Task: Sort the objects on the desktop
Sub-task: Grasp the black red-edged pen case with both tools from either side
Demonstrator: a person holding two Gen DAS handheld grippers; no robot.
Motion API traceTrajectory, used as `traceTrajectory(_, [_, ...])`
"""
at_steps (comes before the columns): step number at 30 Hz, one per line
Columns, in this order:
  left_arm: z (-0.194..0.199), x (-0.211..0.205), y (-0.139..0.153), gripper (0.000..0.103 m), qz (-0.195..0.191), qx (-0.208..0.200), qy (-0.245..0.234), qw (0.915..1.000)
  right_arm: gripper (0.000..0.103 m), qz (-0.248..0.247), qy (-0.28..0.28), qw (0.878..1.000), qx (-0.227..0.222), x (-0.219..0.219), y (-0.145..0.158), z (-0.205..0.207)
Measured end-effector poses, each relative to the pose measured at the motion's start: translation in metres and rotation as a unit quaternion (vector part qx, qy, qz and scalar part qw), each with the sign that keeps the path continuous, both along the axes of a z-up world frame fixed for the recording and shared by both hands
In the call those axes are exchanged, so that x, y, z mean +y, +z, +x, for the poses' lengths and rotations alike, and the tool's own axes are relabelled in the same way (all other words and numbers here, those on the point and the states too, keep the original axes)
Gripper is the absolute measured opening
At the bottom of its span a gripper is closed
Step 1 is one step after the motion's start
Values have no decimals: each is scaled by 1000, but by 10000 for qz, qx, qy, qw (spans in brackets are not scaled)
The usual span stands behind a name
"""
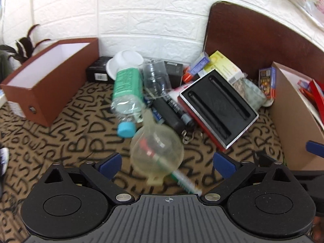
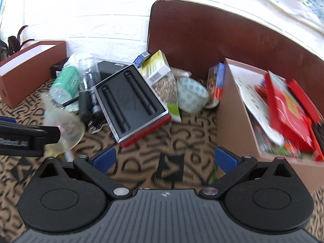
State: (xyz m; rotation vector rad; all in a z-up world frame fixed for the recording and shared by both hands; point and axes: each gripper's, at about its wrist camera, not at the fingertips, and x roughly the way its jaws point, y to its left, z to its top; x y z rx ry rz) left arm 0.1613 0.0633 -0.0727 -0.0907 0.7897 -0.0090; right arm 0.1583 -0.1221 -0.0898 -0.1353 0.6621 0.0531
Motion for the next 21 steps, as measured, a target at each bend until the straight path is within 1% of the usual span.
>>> traceTrajectory(2, [15, -1, -2, 95, -209, 21, -58, 9998, 103, -13, -5, 10000, -28, -2, -4, 20])
traceTrajectory(5, [38, -4, -3, 95, -583, 28, -172, 9981, 103, 94, 68, 9999, -75, -6, -7, 42])
traceTrajectory(6, [45, -5, -6, 95, -642, 43, -148, 9978, 103, 134, 120, 9998, -129, -6, -6, 48])
traceTrajectory(7, [52, -7, -8, 95, -654, 30, -110, 9978, 103, 171, 183, 9995, -174, -7, -6, 53])
traceTrajectory(9, [60, -15, -8, 95, -474, -189, -90, 9987, 102, 189, 312, 9990, -251, -6, -7, 62])
traceTrajectory(10, [64, -20, -9, 95, -391, -198, -129, 9990, 102, 157, 371, 9988, -286, -5, -7, 66])
traceTrajectory(11, [67, -22, -9, 90, -395, -163, -207, 9989, 100, 108, 438, 9985, -313, -4, -8, 70])
traceTrajectory(12, [69, -23, -8, 79, -515, -41, -294, 9982, 96, 55, 505, 9982, -321, -3, -9, 73])
traceTrajectory(13, [69, -21, -7, 77, -754, 92, -337, 9965, 95, 22, 567, 9979, -312, -2, -10, 76])
traceTrajectory(14, [65, -18, -5, 77, -1036, 70, -384, 9939, 93, 21, 613, 9976, -313, -2, -11, 78])
traceTrajectory(15, [60, -16, -4, 78, -1198, -67, -412, 9919, 93, 45, 647, 9973, -334, -2, -11, 79])
traceTrajectory(16, [58, -17, -3, 78, -1192, -189, -414, 9918, 92, 93, 673, 9971, -353, -4, -12, 80])
traceTrajectory(17, [59, -20, -4, 77, -1085, -231, -405, 9930, 89, 135, 669, 9971, -350, -5, -13, 82])
traceTrajectory(18, [64, -23, -8, 77, -974, -199, -413, 9942, 83, 174, 680, 9970, -320, -6, -14, 83])
traceTrajectory(19, [71, -23, -14, 74, -932, -105, -379, 9949, 80, 230, 690, 9969, -287, -7, -14, 85])
traceTrajectory(20, [78, -21, -22, 72, -955, 29, -254, 9951, 74, 293, 690, 9969, -239, -8, -15, 86])
traceTrajectory(21, [85, -17, -30, 73, -1044, 204, -73, 9943, 71, 323, 672, 9970, -191, -8, -16, 87])
